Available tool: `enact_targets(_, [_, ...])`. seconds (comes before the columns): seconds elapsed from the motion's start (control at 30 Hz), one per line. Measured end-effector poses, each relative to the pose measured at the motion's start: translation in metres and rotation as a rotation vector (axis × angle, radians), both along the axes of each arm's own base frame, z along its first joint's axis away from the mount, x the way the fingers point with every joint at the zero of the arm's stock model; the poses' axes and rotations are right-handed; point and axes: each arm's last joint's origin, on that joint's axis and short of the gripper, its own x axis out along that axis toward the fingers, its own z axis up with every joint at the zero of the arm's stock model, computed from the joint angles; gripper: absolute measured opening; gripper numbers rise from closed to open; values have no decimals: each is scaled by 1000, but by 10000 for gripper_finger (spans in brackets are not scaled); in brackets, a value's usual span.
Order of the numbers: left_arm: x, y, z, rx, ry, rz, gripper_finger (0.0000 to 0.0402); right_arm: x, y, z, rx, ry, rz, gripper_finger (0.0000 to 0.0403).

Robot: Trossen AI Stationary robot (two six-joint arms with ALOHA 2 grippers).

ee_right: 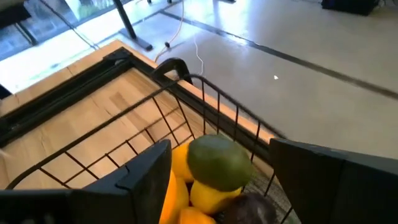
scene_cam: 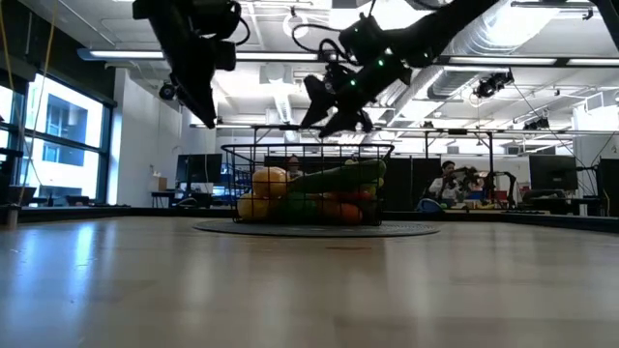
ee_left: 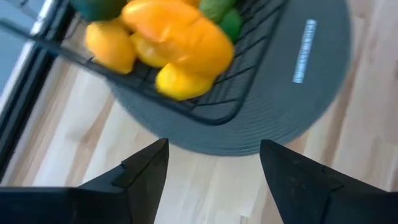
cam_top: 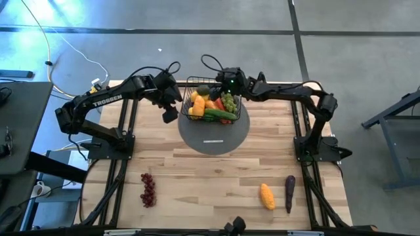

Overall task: Build produce basket
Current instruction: Put the purple grapes into the basket

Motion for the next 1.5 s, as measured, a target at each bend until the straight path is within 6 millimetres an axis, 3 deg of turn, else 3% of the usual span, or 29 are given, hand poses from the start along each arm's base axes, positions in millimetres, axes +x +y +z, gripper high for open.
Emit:
enact_targets(0.2, [-5,-2,-2,-24,63,99,264,4,-2,26,-7,75,20,252])
enact_targets(0.47, [-10,-21,-7,-101,202,-54,264,4,-4,36,47,53,-12,252])
enact_targets(0.63, [-11,-43,-9,-180,290,-244,264,3,-2,33,141,41,-17,252])
enact_targets(0.93, [-5,-82,-10,-171,399,-567,264,5,9,30,309,20,75,252])
enact_targets(1.5, [3,-180,-10,-63,464,-1120,264,-18,43,68,294,44,63,252])
